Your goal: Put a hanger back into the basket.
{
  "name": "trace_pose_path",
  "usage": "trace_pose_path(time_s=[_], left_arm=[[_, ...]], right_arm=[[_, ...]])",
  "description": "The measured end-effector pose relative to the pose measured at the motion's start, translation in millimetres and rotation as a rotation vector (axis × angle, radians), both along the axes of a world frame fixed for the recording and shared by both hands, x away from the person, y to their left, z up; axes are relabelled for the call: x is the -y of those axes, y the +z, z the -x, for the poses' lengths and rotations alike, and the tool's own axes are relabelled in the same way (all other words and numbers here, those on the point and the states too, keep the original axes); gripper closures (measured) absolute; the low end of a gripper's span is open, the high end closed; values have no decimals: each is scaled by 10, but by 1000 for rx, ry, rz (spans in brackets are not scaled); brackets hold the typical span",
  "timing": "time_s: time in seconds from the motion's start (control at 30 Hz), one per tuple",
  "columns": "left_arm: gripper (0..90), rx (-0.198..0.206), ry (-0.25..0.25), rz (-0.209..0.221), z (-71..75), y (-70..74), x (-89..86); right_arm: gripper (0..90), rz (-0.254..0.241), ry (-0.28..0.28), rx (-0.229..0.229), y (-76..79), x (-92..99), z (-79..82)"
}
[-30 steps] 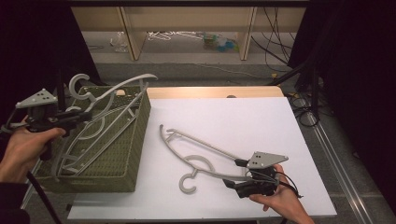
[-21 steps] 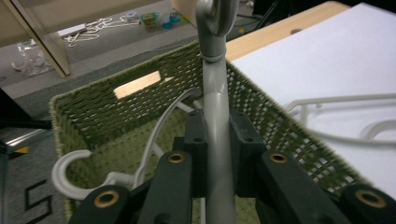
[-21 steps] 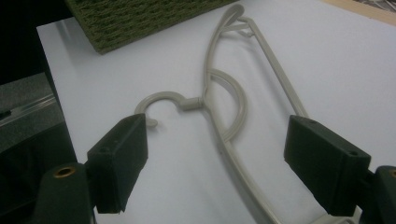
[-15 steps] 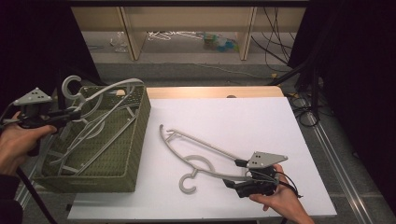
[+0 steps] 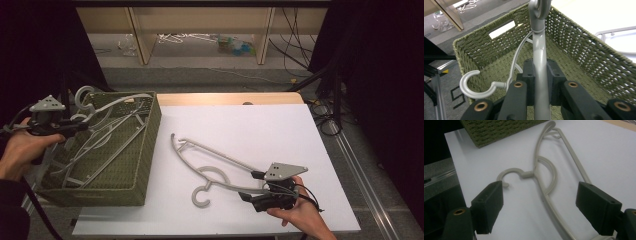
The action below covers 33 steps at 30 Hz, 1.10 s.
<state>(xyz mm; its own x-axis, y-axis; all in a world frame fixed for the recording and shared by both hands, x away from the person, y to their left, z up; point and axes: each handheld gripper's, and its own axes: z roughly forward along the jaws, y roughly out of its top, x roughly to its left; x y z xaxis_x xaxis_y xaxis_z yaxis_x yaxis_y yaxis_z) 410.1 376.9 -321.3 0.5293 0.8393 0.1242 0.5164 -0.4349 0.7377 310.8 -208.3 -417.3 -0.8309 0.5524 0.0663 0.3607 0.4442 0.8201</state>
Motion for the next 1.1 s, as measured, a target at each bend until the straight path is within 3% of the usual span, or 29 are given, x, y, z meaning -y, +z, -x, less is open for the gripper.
trace_pose_path(time_s=[0.13,0.17,0.23,0.3,0.33,0.37,0.4,0.43,0.53,0.57,0.63,0.67,0.9,1.1], left_arm=[[791,-23,-4,-32,-88,-52,13],[791,-19,8,2,-105,-95,48],[791,-32,-1,-31,-135,-127,43],[790,-35,8,-12,-136,-142,15],[790,-40,-1,-24,-133,-136,-2],[790,-29,18,12,-129,-160,19],[790,-29,19,10,-131,-170,20],[789,-45,3,-18,-138,-168,-7],[789,-50,22,28,-142,-231,-31],[789,-62,6,2,-137,-238,-58],[789,-65,17,18,-128,-294,-62],[789,-83,2,-8,-129,-309,-87],[789,-132,10,4,-111,-515,-128],[786,-130,25,23,-137,-640,-105]], right_arm=[[231,1,1,-3,-1,0,-2],[231,1,2,-3,-2,0,-2],[231,0,2,-4,-5,4,-2],[232,0,1,-3,-7,4,-6],[231,2,2,-3,-9,3,-7],[231,3,3,-5,-11,1,-5],[232,3,4,-9,-12,-2,-3],[232,6,8,-5,-15,-6,-9],[232,9,9,-11,-14,-15,0],[232,7,10,-14,-11,-13,5],[232,6,6,-7,-9,-10,-5],[232,5,6,-9,-12,-8,-8],[234,8,8,-13,-15,-8,-8],[235,9,2,-18,-20,-6,-11]])
